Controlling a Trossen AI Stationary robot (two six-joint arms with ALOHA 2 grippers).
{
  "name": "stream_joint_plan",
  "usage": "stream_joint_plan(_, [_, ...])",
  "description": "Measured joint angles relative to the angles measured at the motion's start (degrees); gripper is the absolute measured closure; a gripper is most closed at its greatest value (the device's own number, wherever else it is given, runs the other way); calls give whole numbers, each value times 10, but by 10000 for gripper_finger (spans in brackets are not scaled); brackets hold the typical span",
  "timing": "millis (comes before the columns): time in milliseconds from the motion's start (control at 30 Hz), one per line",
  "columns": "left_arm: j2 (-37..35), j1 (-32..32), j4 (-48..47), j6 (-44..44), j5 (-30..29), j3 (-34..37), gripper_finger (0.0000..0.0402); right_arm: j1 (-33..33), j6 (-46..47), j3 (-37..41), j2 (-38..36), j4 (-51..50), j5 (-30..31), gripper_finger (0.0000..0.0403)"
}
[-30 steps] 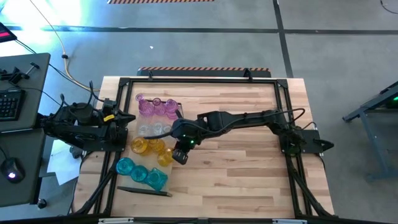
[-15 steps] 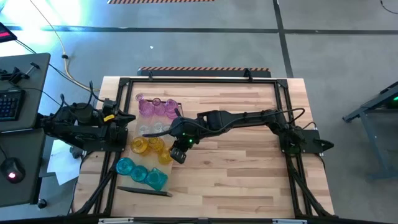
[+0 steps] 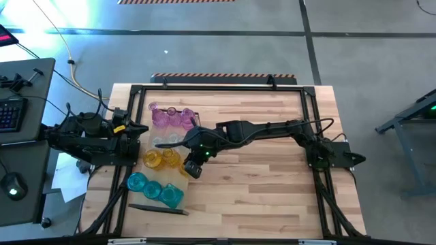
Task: Sort vases onto shelf
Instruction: Put the yellow flower vases on the shelf
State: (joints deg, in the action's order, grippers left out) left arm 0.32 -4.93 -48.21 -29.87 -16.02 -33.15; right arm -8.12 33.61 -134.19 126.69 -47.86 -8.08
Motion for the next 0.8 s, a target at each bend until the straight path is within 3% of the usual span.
stream_joint_plan(800, [0, 0, 0, 0, 0, 0, 380, 2, 3, 0, 0, 46, 7, 375])
